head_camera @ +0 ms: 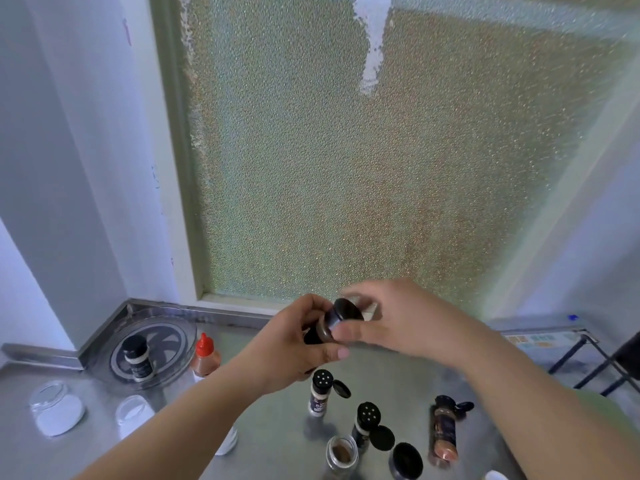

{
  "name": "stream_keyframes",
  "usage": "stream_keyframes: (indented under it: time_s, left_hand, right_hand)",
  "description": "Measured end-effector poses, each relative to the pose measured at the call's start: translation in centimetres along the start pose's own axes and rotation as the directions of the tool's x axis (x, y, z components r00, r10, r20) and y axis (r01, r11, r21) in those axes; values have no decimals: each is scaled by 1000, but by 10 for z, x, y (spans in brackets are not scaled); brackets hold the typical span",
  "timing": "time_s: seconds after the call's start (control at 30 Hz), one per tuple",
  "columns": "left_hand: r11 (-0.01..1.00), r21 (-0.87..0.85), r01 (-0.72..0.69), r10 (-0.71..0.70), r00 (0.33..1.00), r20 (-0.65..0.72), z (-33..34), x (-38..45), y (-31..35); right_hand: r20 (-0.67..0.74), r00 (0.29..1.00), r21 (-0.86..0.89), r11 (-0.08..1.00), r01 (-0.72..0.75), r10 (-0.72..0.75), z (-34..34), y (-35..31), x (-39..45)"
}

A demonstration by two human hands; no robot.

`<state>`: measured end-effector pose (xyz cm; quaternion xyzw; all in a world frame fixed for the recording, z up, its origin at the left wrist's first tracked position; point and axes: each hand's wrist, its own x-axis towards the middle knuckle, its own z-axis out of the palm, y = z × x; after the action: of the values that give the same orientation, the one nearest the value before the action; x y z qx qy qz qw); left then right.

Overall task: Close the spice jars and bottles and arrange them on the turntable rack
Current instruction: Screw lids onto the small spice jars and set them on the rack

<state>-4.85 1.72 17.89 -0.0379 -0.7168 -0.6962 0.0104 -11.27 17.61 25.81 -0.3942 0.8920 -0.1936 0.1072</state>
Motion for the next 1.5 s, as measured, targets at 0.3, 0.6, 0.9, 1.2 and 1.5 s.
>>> stream_keyframes:
  time_s: [0.3, 0.6, 0.9, 1.2, 1.5]
  left_hand:
    - [999, 28, 25, -24, 999, -34, -4, -6, -1]
    - [995, 76, 69, -66, 997, -38, -8, -12, -8]
    - [990, 130, 60, -45, 992, -117, -17, -17, -1]
    - [981, 178, 73, -44, 985, -165, -26, -20, -6]
    - [961, 273, 53, 22, 964, -265, -67, -27, -15]
  right_hand:
    - [-16, 1000, -22, 1000, -2, 2, 2, -6, 2]
    - [22, 1000, -29, 999, 21, -21, 18, -6, 10]
    - [65, 989, -66, 988, 138, -134, 16, -11, 17]
    - [12, 996, 23, 996, 84, -84, 36, -8, 33]
    - [-111, 985, 167, 974, 151, -133, 62, -32, 59]
